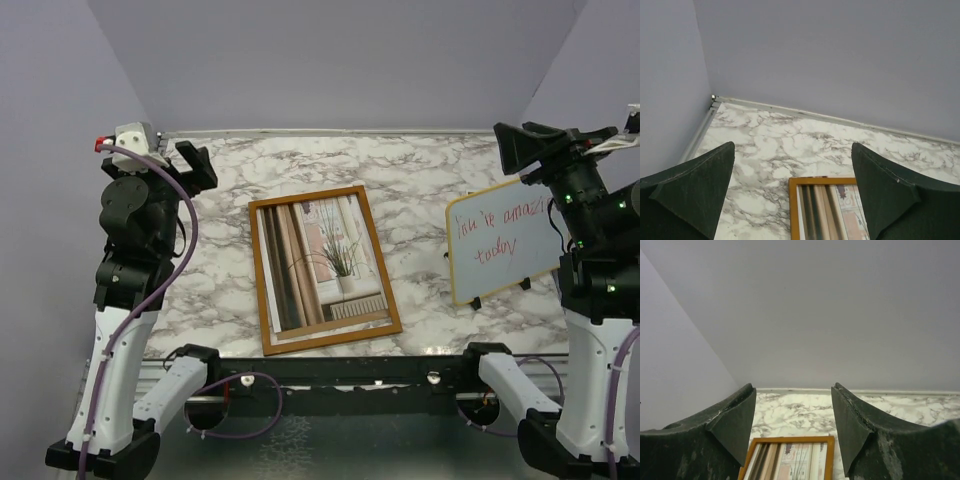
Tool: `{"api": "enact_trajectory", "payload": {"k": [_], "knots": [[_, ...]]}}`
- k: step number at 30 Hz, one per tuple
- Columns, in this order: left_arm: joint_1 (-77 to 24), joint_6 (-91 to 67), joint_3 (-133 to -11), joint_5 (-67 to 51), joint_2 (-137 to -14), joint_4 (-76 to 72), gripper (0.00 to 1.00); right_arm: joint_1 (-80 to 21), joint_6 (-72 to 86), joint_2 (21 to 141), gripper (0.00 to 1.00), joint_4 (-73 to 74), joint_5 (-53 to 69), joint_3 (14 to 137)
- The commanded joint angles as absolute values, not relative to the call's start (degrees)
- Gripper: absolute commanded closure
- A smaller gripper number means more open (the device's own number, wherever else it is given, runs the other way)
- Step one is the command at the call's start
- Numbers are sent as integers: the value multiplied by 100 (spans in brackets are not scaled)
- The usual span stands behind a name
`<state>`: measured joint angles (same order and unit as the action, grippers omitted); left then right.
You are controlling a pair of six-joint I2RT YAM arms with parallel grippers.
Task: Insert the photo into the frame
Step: Move the photo frame to the center of the board.
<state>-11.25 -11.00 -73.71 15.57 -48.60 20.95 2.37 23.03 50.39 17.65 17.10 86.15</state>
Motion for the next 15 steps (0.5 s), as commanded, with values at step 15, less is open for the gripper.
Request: {"api": "enact_trajectory", "payload": {"k": [15], "knots": [[-1090, -2403, -4713, 88, -4093, 1969, 1, -1951, 2968, 6426, 28, 1975, 3101, 7235]]}}
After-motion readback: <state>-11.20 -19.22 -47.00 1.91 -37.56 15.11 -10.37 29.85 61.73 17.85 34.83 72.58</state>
